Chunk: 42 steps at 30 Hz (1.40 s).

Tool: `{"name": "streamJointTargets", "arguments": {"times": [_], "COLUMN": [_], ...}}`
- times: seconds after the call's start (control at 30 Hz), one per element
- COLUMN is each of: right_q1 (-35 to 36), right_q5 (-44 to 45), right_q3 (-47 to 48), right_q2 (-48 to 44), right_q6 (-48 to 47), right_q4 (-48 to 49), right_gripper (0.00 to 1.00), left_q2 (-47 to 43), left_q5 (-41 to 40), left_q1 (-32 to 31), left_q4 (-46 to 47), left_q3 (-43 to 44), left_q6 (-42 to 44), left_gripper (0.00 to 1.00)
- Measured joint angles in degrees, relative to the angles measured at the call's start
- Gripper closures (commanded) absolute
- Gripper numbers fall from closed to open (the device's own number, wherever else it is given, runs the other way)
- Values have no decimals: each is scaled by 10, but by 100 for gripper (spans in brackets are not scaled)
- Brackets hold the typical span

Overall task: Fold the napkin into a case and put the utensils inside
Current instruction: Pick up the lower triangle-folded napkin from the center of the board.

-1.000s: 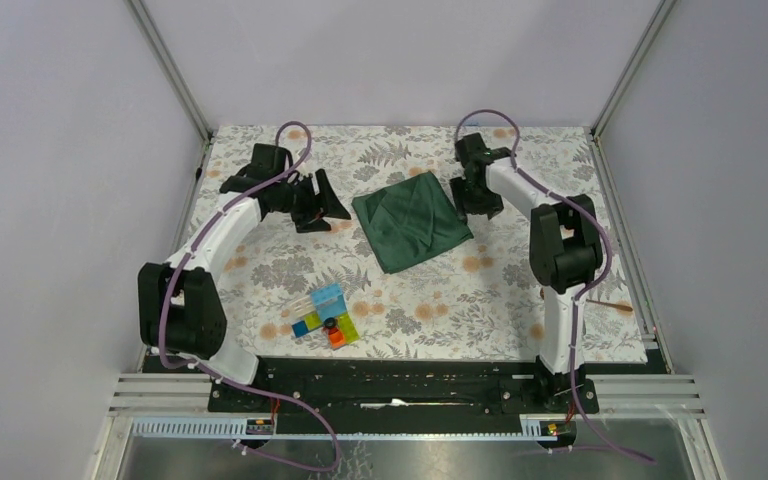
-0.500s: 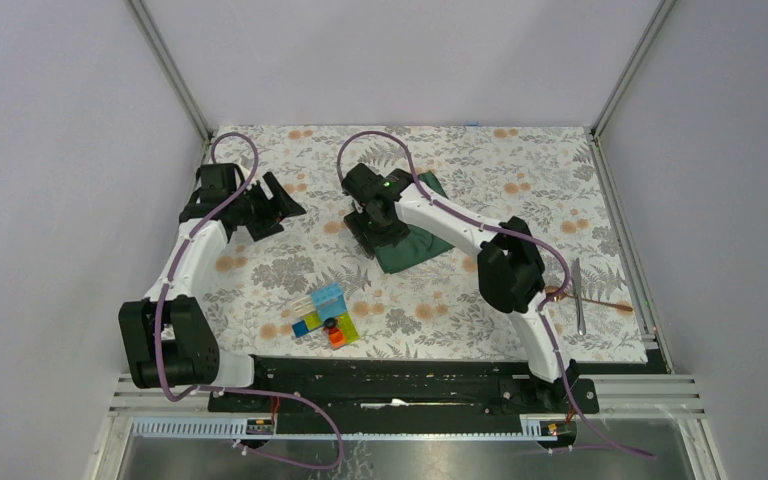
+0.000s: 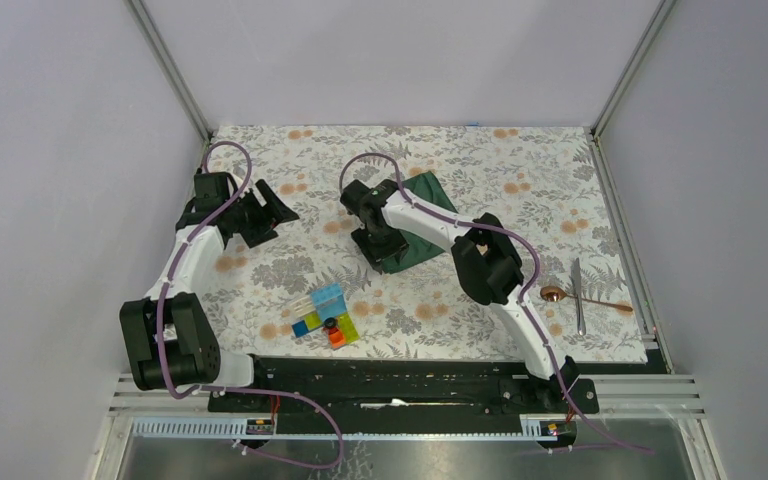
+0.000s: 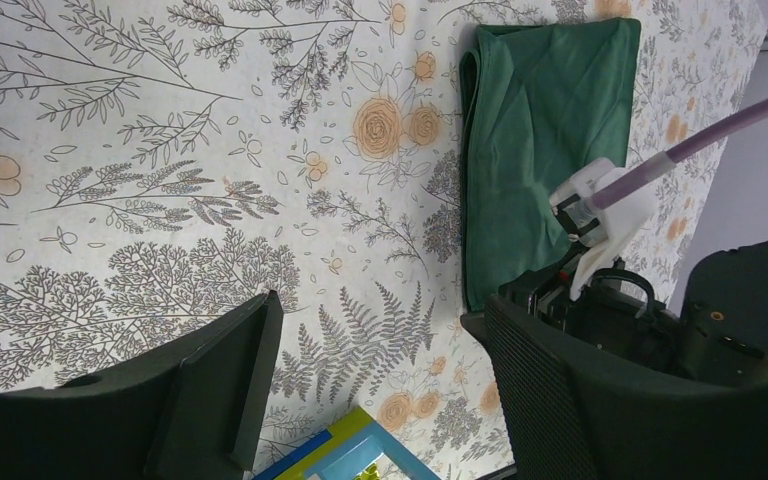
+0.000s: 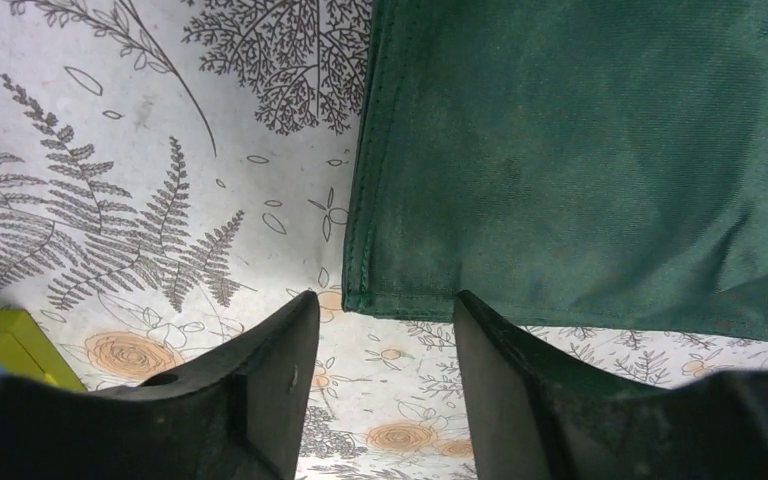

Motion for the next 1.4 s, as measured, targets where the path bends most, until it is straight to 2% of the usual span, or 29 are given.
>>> {"name": "streamJointTargets", "arguments": {"times": [0.1, 0.57, 0.73, 1.2, 1.37, 1.4], "right_q1": [0, 0, 0, 1, -1, -3], "right_q5": [0, 12, 13, 31, 46, 46], "right_q3": [1, 3, 3, -70, -91, -96], "right_q2": [5, 14, 16, -21, -35, -38], "right_q6": [-1, -4, -9, -24, -30, -30], "right_q4": [-1, -1, -2, 55, 73, 78], "right_gripper": [48, 36, 36, 74, 91, 97], "left_q2": [0, 0, 0, 0, 2, 3], "left_q5": [4, 20, 22, 26, 28, 31], "left_q1": [0, 1, 2, 2, 2, 2], "left_q4": [2, 13, 13, 17, 17, 19], "left_q3": [-1, -1, -1, -8, -10, -10], "left_q6": [0, 0, 0, 0, 0, 0], "left_gripper": [21, 21, 21, 21, 21, 20]}}
